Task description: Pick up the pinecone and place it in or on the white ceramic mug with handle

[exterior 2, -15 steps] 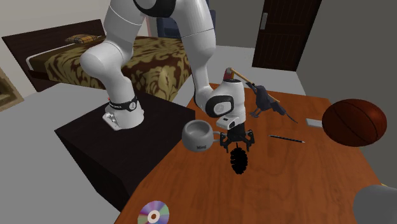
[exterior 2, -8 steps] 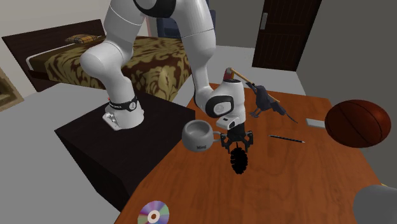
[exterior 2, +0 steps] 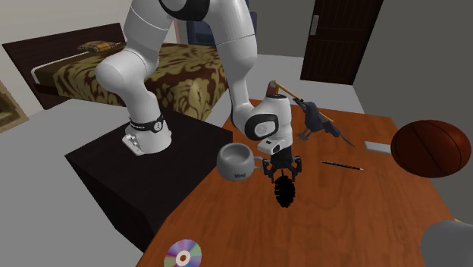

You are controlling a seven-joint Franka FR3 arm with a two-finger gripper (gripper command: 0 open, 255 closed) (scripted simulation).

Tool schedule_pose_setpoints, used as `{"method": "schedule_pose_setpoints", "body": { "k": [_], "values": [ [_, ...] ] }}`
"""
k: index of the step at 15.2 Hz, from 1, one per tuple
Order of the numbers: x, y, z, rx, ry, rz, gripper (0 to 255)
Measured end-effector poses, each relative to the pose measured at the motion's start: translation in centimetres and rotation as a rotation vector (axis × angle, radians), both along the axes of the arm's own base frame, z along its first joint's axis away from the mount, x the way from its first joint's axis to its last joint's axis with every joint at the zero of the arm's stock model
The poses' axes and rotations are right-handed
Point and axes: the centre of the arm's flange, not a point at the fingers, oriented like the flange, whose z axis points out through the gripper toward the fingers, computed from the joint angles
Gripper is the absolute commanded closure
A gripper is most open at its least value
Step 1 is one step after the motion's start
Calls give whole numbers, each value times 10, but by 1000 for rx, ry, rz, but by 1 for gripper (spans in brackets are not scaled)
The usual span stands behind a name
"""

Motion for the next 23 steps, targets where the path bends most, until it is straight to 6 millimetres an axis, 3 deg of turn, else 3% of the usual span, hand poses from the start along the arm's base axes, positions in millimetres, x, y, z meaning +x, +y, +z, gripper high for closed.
{"method": "schedule_pose_setpoints", "body": {
  "k": [23],
  "values": [
    [1, -1, 116, -1, 0, -2, 255]
  ]
}}
